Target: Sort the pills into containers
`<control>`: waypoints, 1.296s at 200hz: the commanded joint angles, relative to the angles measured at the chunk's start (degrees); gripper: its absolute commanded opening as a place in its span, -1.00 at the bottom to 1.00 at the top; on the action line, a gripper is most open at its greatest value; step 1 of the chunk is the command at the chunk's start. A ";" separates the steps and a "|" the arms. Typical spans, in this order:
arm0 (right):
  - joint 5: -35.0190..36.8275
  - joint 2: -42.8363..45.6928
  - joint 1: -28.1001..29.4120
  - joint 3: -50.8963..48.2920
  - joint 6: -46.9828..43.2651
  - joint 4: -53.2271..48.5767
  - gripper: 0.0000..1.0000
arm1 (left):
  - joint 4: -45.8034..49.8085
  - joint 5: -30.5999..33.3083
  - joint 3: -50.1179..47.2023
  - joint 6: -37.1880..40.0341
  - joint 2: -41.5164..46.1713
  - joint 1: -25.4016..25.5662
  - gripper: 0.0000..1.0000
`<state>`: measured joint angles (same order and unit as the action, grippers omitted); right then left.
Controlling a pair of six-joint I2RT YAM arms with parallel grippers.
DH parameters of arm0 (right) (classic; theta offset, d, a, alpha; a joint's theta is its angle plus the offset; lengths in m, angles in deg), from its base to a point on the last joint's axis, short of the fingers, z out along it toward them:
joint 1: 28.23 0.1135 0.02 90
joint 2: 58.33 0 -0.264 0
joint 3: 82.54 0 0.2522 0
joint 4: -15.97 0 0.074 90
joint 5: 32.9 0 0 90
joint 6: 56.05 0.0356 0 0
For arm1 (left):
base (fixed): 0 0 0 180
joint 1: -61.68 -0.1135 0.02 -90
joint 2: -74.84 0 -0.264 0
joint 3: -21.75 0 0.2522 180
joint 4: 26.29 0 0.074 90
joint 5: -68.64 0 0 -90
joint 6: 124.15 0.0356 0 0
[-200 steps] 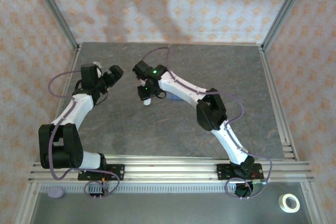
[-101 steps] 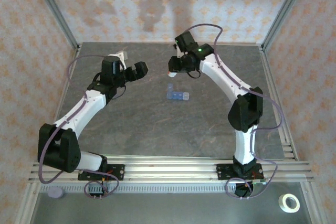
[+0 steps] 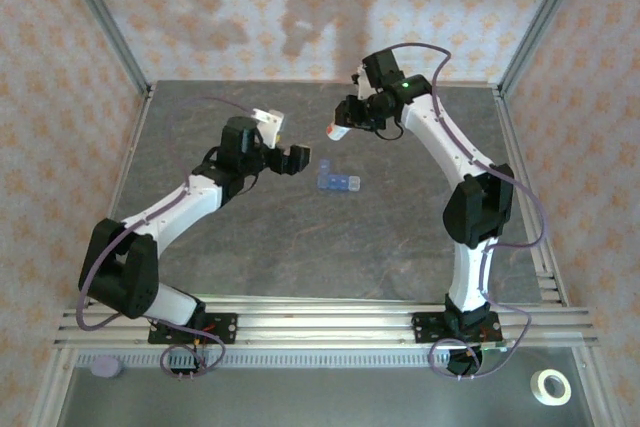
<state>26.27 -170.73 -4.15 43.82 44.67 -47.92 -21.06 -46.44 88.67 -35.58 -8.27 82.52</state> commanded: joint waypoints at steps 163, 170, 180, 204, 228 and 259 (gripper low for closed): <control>-10.26 3.55 6.51 -0.49 3.40 0.44 -0.29 | -24.00 -2.07 -8.70 10.92 -1.77 3.78 0.31; -10.31 3.46 6.53 -0.49 3.37 0.45 -0.29 | -23.99 -2.04 -8.69 10.98 -1.71 3.78 0.30; -10.57 3.39 6.60 -0.45 3.44 0.46 -0.29 | -23.81 -2.23 -8.55 11.13 -1.79 3.77 0.27; -11.34 3.00 6.60 -0.36 3.56 0.48 -0.29 | -22.77 -2.82 -8.00 11.45 -1.97 3.81 0.27; -11.83 2.80 6.76 -0.32 3.53 0.50 -0.29 | -22.18 -3.11 -7.63 11.72 -2.25 3.84 0.27; -12.27 2.71 6.86 -0.27 3.57 0.59 -0.29 | -21.98 -3.37 -7.17 11.69 -2.63 3.77 0.26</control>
<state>15.89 -168.83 2.49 42.90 47.49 -47.96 -43.59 -47.97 79.52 -25.03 -9.89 85.97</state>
